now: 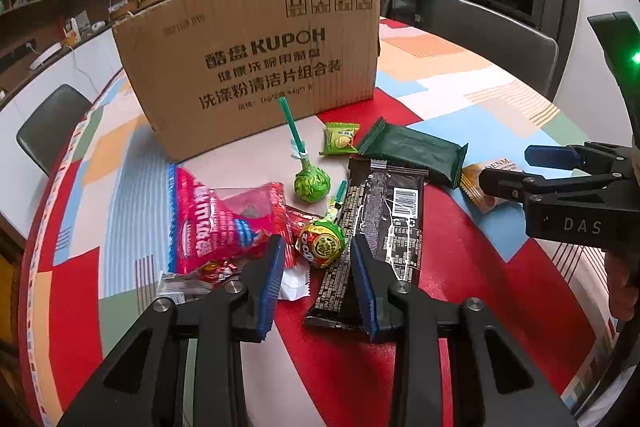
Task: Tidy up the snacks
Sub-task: 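Return to the snacks and grasp the DENMAS cheese ball pack with the right tool, then grasp the round striped lollipop with the left tool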
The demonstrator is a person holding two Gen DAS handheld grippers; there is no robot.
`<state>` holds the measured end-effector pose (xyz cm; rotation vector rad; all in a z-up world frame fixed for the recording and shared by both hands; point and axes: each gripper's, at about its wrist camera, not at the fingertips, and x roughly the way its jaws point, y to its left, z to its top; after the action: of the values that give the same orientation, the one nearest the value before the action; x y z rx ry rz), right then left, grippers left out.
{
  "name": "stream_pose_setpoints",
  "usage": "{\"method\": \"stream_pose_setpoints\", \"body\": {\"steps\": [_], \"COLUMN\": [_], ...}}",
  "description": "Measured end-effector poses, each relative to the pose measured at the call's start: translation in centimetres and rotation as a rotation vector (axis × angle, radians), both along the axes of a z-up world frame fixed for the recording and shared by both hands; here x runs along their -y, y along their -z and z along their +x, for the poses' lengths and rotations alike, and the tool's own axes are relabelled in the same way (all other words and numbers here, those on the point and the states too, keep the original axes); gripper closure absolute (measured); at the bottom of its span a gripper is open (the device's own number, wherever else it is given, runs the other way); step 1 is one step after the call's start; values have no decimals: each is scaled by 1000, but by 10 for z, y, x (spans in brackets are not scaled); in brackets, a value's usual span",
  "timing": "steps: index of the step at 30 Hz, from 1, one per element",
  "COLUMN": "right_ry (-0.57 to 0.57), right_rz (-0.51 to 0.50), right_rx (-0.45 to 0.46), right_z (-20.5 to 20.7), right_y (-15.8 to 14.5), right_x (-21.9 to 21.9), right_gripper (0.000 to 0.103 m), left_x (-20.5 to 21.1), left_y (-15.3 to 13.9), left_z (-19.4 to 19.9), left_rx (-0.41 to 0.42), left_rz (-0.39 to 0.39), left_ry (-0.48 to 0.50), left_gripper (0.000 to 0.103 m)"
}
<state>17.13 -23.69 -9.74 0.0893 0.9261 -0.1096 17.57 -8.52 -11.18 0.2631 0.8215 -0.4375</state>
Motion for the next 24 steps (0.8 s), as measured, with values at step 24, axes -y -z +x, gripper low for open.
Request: {"method": "stream_pose_setpoints", "body": {"steps": [24], "right_ry": [-37], "right_rz": [70], "right_rx": [-25], "right_z": [2], "right_y": [9], "right_x": [-2], "right_gripper": [59], "left_x": [3], "left_y": [0], "left_z": [3], "left_rx": [-39], "left_rz": [-47], "left_ry": [-6], "left_gripper": [76]}}
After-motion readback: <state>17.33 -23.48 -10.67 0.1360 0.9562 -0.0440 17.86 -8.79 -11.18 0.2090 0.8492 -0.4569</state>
